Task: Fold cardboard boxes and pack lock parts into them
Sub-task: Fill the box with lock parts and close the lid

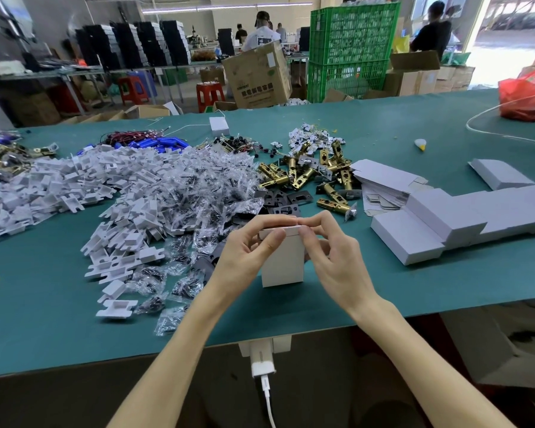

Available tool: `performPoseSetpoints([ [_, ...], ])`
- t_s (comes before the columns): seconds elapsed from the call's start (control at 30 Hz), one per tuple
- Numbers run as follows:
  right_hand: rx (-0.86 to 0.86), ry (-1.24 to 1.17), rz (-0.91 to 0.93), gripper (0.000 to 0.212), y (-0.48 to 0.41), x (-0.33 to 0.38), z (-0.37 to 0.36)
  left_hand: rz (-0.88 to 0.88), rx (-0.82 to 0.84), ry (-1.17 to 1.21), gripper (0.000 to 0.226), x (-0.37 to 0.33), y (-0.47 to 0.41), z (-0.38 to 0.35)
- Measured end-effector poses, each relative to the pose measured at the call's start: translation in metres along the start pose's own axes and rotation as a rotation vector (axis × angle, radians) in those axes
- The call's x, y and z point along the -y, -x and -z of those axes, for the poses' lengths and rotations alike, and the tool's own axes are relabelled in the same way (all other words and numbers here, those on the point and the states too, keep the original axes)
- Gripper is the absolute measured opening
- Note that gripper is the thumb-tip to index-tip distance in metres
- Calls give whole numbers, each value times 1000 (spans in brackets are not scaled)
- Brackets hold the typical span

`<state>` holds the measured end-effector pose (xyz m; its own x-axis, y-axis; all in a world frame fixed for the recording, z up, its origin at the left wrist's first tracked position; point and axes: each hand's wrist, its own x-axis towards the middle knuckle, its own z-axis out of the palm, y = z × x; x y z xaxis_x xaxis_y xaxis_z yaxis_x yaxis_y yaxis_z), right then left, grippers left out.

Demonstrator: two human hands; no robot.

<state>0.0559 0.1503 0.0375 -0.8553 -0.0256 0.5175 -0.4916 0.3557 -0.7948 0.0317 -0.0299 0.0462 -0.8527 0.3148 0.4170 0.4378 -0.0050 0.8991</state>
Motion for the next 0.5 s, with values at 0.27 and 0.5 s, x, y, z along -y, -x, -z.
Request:
performPoseSetpoints([
  [0.27, -49, -10, -48, 6, 1, 0, -5, 54, -19, -45, 28, -8, 3, -1],
  [0.5, -39, -26, -51, 7, 1, 0, -4, -7, 32, -31, 28, -7, 0, 4],
])
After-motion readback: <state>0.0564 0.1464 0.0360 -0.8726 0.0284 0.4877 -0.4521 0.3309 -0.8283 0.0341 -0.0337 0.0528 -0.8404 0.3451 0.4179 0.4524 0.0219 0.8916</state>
